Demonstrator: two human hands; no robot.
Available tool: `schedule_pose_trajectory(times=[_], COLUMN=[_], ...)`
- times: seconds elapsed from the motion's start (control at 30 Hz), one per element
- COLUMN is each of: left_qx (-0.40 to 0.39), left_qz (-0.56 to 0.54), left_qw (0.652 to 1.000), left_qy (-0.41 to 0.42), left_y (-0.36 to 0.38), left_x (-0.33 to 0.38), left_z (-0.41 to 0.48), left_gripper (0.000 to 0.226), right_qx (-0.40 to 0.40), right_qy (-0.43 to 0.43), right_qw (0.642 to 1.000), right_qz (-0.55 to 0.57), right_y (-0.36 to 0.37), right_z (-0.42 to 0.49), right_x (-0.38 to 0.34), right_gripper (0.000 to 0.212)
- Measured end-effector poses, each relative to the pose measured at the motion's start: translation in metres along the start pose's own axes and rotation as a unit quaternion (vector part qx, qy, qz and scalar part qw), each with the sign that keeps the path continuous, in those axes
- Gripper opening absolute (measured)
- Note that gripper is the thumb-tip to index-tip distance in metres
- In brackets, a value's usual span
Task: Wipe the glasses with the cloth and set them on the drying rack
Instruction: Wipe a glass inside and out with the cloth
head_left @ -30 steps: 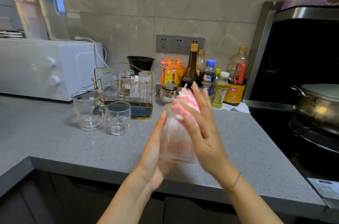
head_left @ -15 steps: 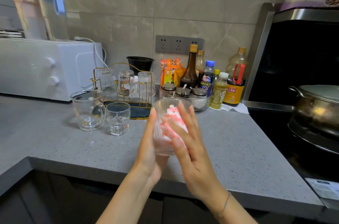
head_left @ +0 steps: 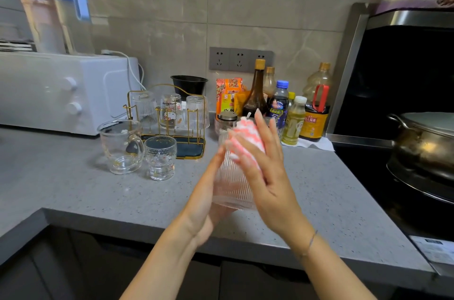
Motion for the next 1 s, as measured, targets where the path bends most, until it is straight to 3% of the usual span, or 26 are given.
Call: schedule_pose_trajectory(times=[0.13, 0.37, 0.57, 0.73, 1.0], left_qx=[-0.021, 0.002, 0.009, -0.005, -0.021], left_qz=[-0.019, -0.073, -0.117, -0.105, -0.03], left_qw=[0.999, 0.997, 0.993, 0.993, 0.997], left_qy=[-0.02, -0.006, -0.019, -0.043, -0.072], left_y=[0.003, 0.004, -0.001, 0.006, 0.014], left_x=[-0.01, -0.004, -0.006, -0.012, -0.027], left_z=[-0.001, 0.001, 0.009, 0.008, 0.0], left_gripper=[0.058, 0.045, 0.057, 0.053, 0.062], right_qx=[-0.003, -0.027, -0.039, -0.038, -0.019], right_qy=[0.044, -0.011, -0.041, -0.068, 0.047], right_qw=[0.999, 0.999, 0.998, 0.997, 0.998], right_qz=[-0.001, -0.016, 0.003, -0.028, -0.028], right_y=[-0.004, 0.009, 0.014, 0.007, -0.016], right_z=[0.015, -0.005, -0.027, -0.021, 0.015], right_x=[0.015, 0.002, -0.003, 0.001, 0.032], right_gripper=[0.038, 0.039, 0.04, 0.038, 0.038])
Point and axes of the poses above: each hand's wrist, its own z-axis towards the middle knuckle, its own y-axis out of the palm, x = y × z, the point moved 9 cm from there along z, towards the middle knuckle, and after that the axes turned 15 degrees about x, right-handed, at the moved point
